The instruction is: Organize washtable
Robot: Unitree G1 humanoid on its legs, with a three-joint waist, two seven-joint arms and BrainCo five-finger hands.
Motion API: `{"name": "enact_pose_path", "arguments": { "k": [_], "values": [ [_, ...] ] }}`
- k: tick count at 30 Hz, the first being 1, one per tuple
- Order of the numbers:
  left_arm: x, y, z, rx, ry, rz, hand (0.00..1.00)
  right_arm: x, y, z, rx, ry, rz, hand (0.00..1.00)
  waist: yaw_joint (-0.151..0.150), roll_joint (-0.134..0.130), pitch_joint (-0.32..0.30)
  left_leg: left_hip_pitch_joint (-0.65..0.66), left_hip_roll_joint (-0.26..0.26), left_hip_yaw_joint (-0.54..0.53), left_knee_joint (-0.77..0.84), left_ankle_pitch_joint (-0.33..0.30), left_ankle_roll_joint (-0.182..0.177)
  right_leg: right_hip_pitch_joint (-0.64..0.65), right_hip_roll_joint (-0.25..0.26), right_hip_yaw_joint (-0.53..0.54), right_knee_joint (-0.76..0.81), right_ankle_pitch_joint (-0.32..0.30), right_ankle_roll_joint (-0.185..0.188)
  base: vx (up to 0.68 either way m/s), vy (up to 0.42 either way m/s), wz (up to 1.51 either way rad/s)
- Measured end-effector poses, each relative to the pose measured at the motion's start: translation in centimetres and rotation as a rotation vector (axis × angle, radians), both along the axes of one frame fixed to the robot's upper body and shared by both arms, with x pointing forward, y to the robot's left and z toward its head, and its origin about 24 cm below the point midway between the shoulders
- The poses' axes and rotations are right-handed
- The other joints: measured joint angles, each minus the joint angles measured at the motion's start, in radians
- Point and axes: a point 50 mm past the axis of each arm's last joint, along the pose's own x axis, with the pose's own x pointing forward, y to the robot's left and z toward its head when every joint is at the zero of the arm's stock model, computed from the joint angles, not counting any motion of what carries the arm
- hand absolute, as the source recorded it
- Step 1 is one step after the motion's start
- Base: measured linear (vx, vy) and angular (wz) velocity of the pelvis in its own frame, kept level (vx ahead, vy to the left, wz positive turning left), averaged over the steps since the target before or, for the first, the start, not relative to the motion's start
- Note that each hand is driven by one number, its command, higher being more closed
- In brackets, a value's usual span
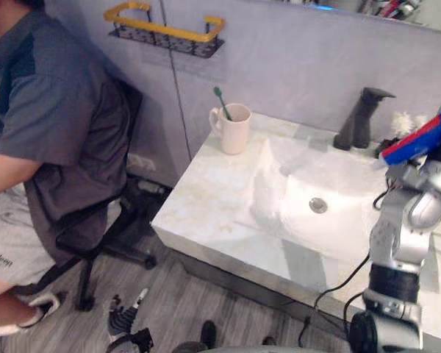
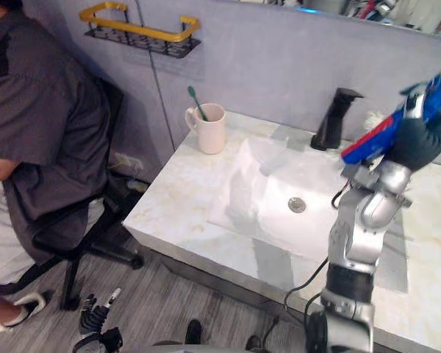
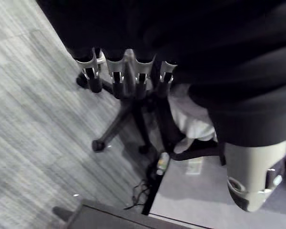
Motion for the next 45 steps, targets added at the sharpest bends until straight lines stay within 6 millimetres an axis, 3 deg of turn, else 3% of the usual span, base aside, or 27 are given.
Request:
{"name": "enact_pose_path", "arguments": {
  "k": [4,10,11,14,20,25,30,31,45],
  "values": [
    [0.6,-0.5,-0.2,0.007,0.017,-0.073,0.0,1.2,0.0,5.1,-0.04,-0.083,-0.06,1.0,0.038,0.003,0.039,-0.052,-0.001,-0.044,0.0,0.023,-0.002,-0.038,0.001,-0.043,0.014,-0.003,-0.005,-0.03,-0.01,0.3],
    [1.6,-1.2,-0.1,0.0,0.001,-0.163,0.0,2.5,0.5,10.1,-0.047,-0.126,-0.111,1.0,0.078,0.009,0.1,-0.089,-0.005,-0.09,0.0,0.042,-0.006,-0.053,0.003,-0.093,0.016,-0.005,-0.007,-0.02,-0.009,0.26],
    [1.7,-1.4,-0.3,-0.005,0.012,-0.18,0.0,2.7,1.1,11.1,-0.048,-0.133,-0.101,1.0,0.097,0.009,0.102,-0.107,-0.006,-0.101,0.0,0.047,-0.012,-0.067,0.004,-0.105,0.016,-0.006,-0.009,-0.01,-0.019,0.3],
    [2.1,-1.8,-0.4,-0.011,0.007,-0.211,0.0,3.3,1.8,12.7,-0.06,-0.131,-0.098,1.0,0.109,0.016,0.131,-0.125,-0.006,-0.126,0.001,0.055,-0.014,-0.073,0.008,-0.13,0.016,-0.007,-0.01,-0.01,-0.013,0.24],
    [2.4,-2.2,-0.6,-0.02,0.015,-0.257,0.0,3.7,2.8,13.9,-0.077,-0.123,-0.083,1.0,0.135,0.029,0.165,-0.149,-0.006,-0.158,0.001,0.064,-0.02,-0.082,0.013,-0.162,0.016,-0.012,-0.013,-0.01,-0.003,0.17],
    [3.0,-2.5,-0.5,-0.017,0.003,-0.286,0.0,4.2,2.4,13.7,-0.088,-0.083,-0.129,1.0,0.155,0.03,0.174,-0.172,-0.005,-0.188,0.001,0.069,-0.026,-0.099,0.015,-0.19,0.034,-0.031,-0.014,0.0,-0.004,0.16],
    [3.8,-2.8,-0.3,-0.008,-0.013,-0.321,0.0,5.0,2.4,13.3,-0.127,-0.018,-0.168,1.0,0.157,0.036,0.194,-0.18,-0.006,-0.194,0.001,0.07,-0.028,-0.105,0.015,-0.197,0.035,-0.033,-0.015,0.01,0.004,0.04],
    [4.0,-2.9,-0.2,-0.007,-0.018,-0.326,0.0,5.1,2.4,13.2,-0.132,-0.007,-0.176,0.0,0.157,0.039,0.2,-0.18,-0.006,-0.194,0.001,0.07,-0.028,-0.105,0.015,-0.197,0.035,-0.033,-0.015,0.0,0.0,0.0],
    [5.0,-3.2,0.3,0.019,-0.05,-0.359,0.0,5.8,2.9,12.6,-0.173,0.044,-0.202,0.0,0.156,0.048,0.225,-0.178,-0.002,-0.175,0.001,0.07,-0.028,-0.115,0.013,-0.173,0.041,-0.033,-0.015,-0.01,0.017,-0.04]
  ]
}}
